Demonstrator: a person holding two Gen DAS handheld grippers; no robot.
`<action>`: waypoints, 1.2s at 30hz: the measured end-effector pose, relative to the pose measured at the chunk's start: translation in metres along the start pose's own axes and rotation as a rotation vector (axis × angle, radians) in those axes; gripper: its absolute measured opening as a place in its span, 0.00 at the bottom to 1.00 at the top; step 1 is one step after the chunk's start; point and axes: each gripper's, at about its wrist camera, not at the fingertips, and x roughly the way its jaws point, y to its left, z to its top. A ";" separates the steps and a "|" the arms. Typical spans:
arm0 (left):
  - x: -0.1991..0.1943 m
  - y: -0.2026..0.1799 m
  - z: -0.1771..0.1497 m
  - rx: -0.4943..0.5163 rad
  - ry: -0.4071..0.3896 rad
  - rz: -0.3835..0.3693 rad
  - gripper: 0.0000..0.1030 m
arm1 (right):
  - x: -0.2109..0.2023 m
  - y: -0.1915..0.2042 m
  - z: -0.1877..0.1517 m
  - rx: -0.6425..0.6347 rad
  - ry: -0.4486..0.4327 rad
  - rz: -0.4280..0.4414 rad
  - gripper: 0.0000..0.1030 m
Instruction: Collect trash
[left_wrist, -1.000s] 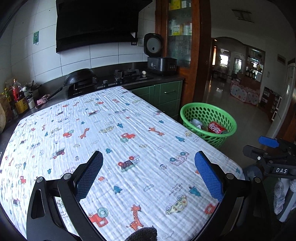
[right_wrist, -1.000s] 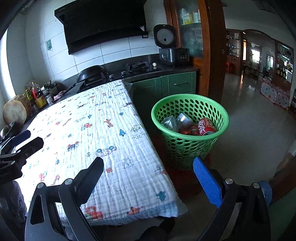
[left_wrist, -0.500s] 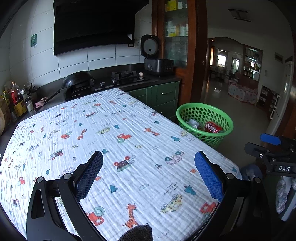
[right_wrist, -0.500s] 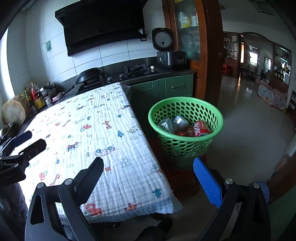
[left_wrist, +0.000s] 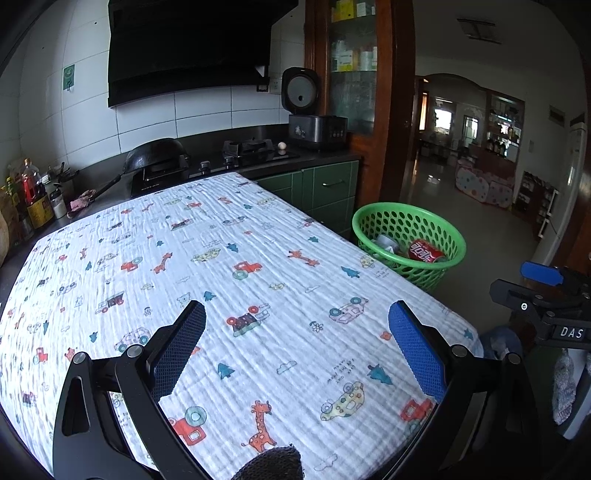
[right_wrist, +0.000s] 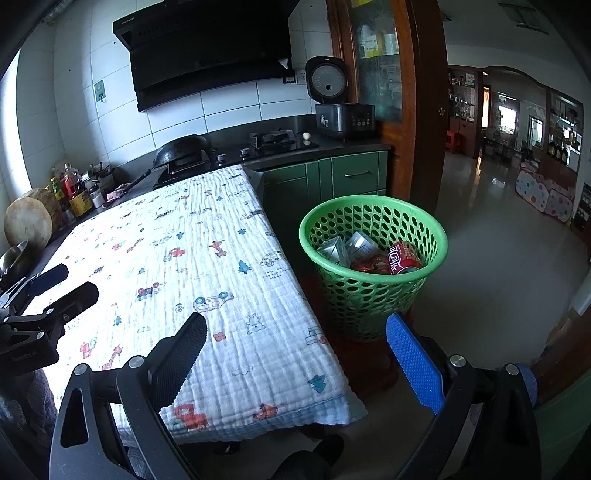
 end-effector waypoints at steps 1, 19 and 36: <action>0.000 0.000 0.000 -0.001 0.000 0.000 0.95 | 0.000 0.000 0.000 0.001 0.001 0.001 0.92; 0.002 0.001 -0.003 -0.012 0.006 0.003 0.95 | 0.002 -0.005 0.000 0.009 0.003 0.002 0.92; 0.004 0.003 -0.005 -0.022 0.009 0.004 0.95 | 0.003 -0.004 -0.001 0.007 0.003 0.004 0.92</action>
